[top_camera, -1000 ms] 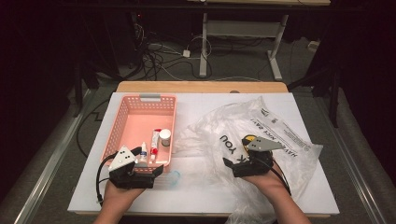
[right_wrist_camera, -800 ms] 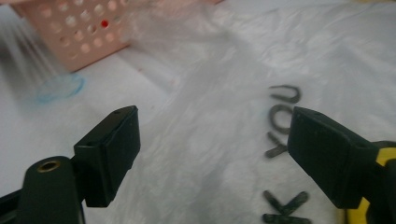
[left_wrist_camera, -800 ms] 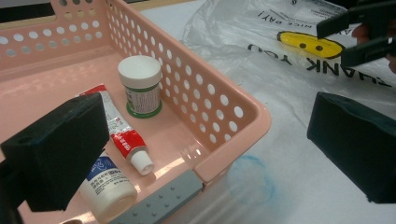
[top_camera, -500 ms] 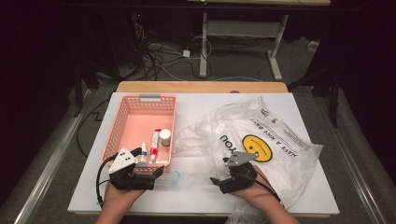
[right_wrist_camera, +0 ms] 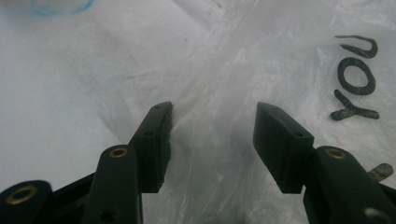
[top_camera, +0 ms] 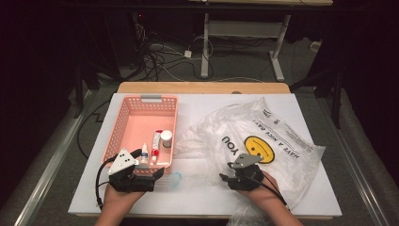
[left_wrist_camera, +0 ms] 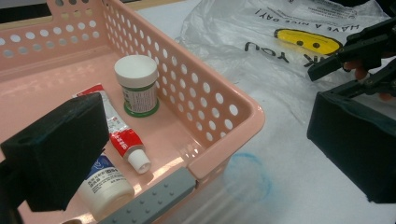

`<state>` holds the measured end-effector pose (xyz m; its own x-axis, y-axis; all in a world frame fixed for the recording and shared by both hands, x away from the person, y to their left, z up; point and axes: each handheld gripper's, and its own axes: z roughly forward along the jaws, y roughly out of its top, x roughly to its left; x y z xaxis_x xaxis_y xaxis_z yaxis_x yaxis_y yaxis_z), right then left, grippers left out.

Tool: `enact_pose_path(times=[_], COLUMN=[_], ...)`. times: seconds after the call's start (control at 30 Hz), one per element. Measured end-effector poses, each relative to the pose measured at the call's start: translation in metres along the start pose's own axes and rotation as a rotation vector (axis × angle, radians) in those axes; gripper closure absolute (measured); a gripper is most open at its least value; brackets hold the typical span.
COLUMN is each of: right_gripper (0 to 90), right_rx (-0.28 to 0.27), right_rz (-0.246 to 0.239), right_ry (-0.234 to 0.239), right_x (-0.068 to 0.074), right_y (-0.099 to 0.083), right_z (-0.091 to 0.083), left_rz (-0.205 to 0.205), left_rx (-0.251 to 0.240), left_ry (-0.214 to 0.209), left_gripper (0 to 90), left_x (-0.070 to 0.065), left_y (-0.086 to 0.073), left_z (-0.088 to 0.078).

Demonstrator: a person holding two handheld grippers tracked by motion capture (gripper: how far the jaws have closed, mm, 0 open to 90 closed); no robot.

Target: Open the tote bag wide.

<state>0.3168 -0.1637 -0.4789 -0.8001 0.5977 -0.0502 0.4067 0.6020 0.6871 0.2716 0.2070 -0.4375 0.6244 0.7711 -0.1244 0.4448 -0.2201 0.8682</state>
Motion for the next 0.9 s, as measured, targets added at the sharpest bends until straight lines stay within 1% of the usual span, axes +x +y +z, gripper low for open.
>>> enact_pose_path(times=[0.03,0.07,0.13,0.17,0.2,0.23,0.27,0.3,0.33,0.4,0.43,0.47,0.57,0.63,0.67,0.8,0.9], right_gripper=[48.5,48.5,47.8,49.9,49.9,58.9,58.9,65.4,65.4,68.2,68.0,66.2,53.3,53.3,54.5,70.8,82.7], right_rx=[0.016,0.012,0.010,0.007,0.007,-0.002,-0.002,-0.014,-0.014,-0.025,-0.021,-0.015,0.001,0.006,0.004,-0.006,-0.010], right_rz=[-0.010,-0.023,-0.001,0.008,0.008,0.017,0.017,0.023,0.023,0.036,0.046,0.051,0.063,0.055,0.066,0.081,0.105], right_ry=[0.008,0.010,0.017,0.021,0.021,0.009,0.009,-0.019,-0.019,-0.044,-0.053,-0.049,-0.024,-0.026,-0.019,-0.036,-0.046], right_x=[0.003,0.002,0.001,0.000,0.000,-0.002,-0.002,-0.003,-0.003,-0.008,-0.009,-0.011,-0.010,-0.009,-0.010,-0.015,-0.020], right_y=[-0.002,-0.004,-0.003,-0.004,-0.004,-0.003,-0.003,-0.003,-0.003,-0.002,-0.003,-0.004,-0.006,-0.006,-0.006,-0.007,-0.008], right_z=[0.001,0.001,0.002,0.003,0.003,0.002,0.002,0.000,0.000,-0.002,-0.002,-0.002,0.001,0.002,0.002,0.001,0.001], left_rz=[0.002,0.002,0.002,0.004,0.005,0.006,0.007,0.007,0.007,0.006,0.004,0.004,0.010,0.010,0.011,0.013,0.013], left_rx=[0.002,0.002,0.002,0.003,0.005,0.005,0.004,0.003,0.003,0.004,0.005,0.005,0.008,0.008,0.008,0.010,0.011], left_ry=[0.000,0.000,-0.001,-0.002,-0.002,-0.003,-0.003,-0.002,-0.002,-0.002,-0.002,-0.003,-0.005,-0.005,-0.005,-0.006,-0.007], left_gripper=[0.0,0.0,0.0,0.0,0.0,0.0,0.0,0.0,0.0,0.0,0.0,0.0,0.0,0.0,0.0,0.0,0.0], left_x=[0.000,0.000,-0.001,-0.001,-0.001,-0.001,-0.001,-0.001,-0.001,-0.001,0.000,0.000,-0.001,-0.002,-0.002,-0.003,-0.003], left_y=[0.000,0.000,0.000,0.000,0.000,0.000,0.000,0.000,0.000,0.000,0.000,0.000,0.000,0.000,0.000,0.000,0.000], left_z=[0.000,0.000,0.001,0.001,0.001,0.001,0.000,0.000,0.000,0.000,0.000,0.001,0.001,0.001,0.001,0.002,0.002])
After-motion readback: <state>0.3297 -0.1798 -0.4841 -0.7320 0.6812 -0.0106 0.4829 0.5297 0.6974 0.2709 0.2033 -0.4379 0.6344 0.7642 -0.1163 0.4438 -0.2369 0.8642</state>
